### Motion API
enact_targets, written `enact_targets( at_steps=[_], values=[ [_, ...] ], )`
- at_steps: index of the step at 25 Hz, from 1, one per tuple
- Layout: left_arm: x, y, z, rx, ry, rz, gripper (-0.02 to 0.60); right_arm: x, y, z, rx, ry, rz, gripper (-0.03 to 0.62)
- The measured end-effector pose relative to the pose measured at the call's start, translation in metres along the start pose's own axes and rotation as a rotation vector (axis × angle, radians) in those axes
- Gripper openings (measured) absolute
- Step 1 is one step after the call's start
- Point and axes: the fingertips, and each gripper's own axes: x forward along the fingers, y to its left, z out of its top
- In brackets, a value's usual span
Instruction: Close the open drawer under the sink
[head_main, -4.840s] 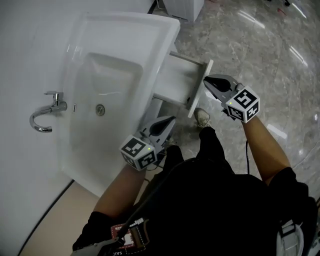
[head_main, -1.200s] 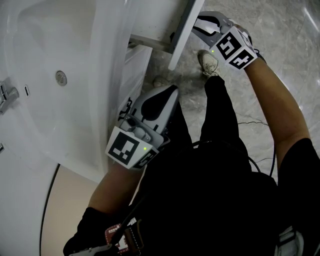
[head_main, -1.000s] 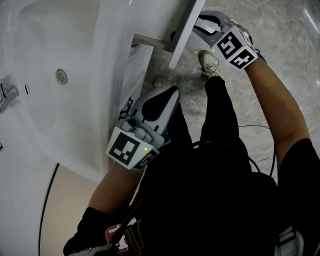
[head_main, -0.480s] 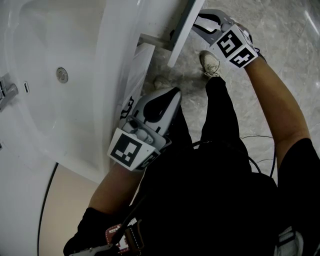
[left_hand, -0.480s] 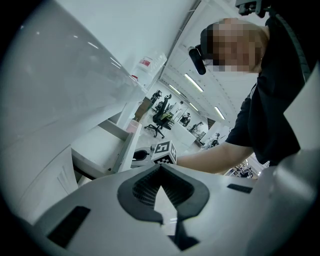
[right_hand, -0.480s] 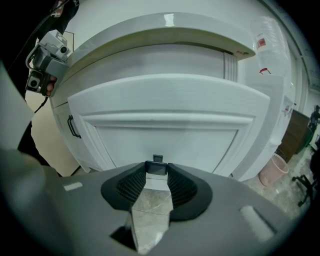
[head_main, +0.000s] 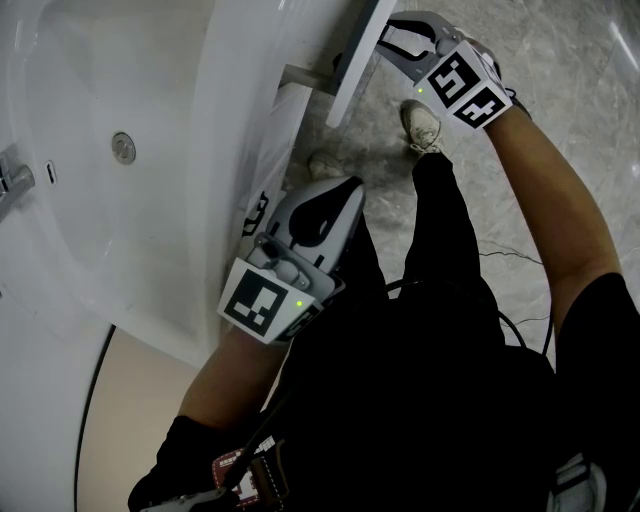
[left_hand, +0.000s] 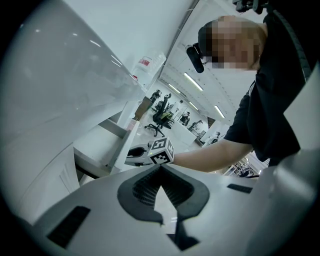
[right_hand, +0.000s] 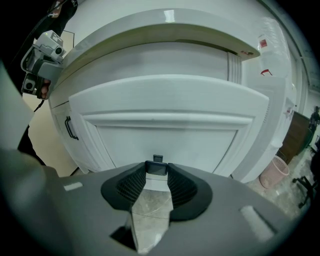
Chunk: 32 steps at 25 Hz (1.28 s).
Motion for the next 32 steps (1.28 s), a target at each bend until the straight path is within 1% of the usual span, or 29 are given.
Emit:
enact_targets(
  at_steps=[11,17,20,27,32],
  values=[
    [0.004,-0.002,-0.008,0.009,0.008,0.007,-0.003,0.003,-0.002,0.006,0.0,-0.034,-0.012,0.132],
    [0.006,-0.003,-0.005,0.012,0.013,-0.003,-0.003,0.0,-0.001,0.008,0.011,-0.045,-0.024,0.132],
    [0.008,-0.002,0.001,0.016,-0.005,0.008,-0.003,0.0,0.0,0.009,0.012,-0.048,-0.027,0.132],
    [0.011,-0.002,-0.002,0.029,0.01,0.017,-0.003,0.001,0.001,0.011,0.013,-0.061,-0.031,0.132],
    [0.013,-0.003,-0.004,0.039,0.032,0.009,-0.003,0.004,-0.001,0.015,0.012,-0.071,-0.034,0.132]
  ],
)
